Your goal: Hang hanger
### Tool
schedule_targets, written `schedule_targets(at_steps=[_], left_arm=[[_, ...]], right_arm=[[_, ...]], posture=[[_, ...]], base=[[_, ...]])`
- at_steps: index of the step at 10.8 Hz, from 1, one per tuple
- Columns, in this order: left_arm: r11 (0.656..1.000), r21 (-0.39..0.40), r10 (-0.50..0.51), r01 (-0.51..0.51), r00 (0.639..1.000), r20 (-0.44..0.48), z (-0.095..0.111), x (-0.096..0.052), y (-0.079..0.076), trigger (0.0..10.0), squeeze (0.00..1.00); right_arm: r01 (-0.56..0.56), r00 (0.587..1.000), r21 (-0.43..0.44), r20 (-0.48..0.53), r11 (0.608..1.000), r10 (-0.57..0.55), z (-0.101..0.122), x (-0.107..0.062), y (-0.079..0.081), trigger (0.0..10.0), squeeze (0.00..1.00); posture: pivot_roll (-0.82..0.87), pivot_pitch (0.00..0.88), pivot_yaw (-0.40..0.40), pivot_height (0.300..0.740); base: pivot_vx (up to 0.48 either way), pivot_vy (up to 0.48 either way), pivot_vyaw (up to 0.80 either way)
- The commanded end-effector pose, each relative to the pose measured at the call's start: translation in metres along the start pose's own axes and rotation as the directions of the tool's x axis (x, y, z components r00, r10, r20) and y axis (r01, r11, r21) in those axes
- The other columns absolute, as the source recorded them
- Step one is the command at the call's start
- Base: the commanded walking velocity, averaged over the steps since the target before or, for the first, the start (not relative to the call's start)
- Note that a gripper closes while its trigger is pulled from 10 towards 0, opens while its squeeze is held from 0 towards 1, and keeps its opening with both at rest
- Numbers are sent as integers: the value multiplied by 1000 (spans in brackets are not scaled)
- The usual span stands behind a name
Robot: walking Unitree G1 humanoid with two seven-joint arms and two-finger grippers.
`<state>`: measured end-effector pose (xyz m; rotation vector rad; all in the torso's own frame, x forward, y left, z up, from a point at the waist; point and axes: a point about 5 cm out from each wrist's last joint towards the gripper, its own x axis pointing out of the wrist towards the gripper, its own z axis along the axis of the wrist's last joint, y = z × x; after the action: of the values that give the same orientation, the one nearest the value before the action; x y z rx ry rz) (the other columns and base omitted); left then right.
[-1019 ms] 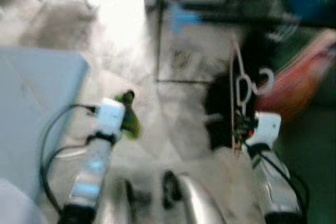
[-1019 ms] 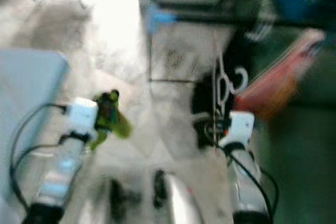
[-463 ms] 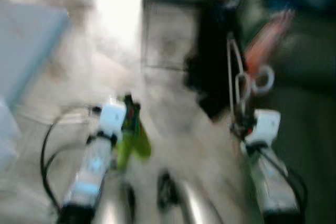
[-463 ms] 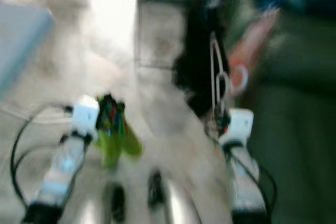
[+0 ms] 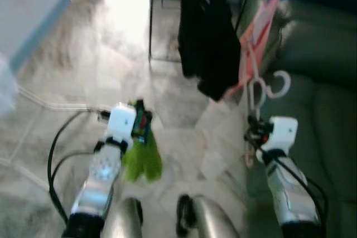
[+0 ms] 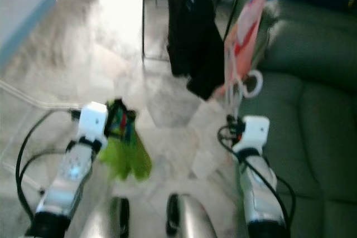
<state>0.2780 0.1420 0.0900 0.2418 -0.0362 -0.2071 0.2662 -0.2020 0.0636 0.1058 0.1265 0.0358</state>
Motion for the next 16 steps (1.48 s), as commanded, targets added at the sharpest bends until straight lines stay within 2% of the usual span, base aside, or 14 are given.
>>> schedule_targets(at_steps=[1, 5, 6, 8, 11, 13, 16], left_arm=[[1000, -8, 2, -2, 1000, 6, 2, -1, 3, 10000, 0], [1000, 9, -14, 14, 1000, 2, 1, -2, 7, 10000, 0], [999, 13, -33, 33, 999, 6, 2, -3, 4, 10000, 0], [998, 26, -61, 61, 998, 20, 4, -3, 1, 10000, 0], [989, -26, -148, 148, 989, 16, 2, -6, -3, 10000, 0], [978, -2, -210, 210, 978, -13, -3, -8, -5, 10000, 0], [972, -19, -233, 233, 972, -13, 0, -5, -1, 10000, 0]], right_arm=[[-26, 1000, -3, -2, 1000, 26, 1, 1, 4, 10000, 0], [-37, 999, -33, 8, 999, 37, 4, 4, 7, 10000, 0], [-36, 999, -35, 12, 999, 36, 4, 4, 8, 10000, 0], [-31, 999, -35, 13, 999, 31, 4, 5, 8, 10000, 0], [-29, 999, -60, 14, 998, 30, 5, 6, 7, 10000, 0], [-31, 999, -60, 12, 998, 32, 4, 6, 9, 10000, 0], [-21, 1000, -61, 9, 998, 21, 3, 5, 8, 10000, 0]], posture=[[14, 219, -93, 740], [18, 233, -93, 740], [19, 232, -91, 740], [18, 232, -90, 740], [18, 232, -93, 740], [18, 232, -92, 740], [15, 233, -88, 740]], base=[[0, 480, 0], [0, 480, 0], [0, 0, 0], [0, 0, -703], [0, 0, -800], [0, 0, -800], [0, 0, -800]])
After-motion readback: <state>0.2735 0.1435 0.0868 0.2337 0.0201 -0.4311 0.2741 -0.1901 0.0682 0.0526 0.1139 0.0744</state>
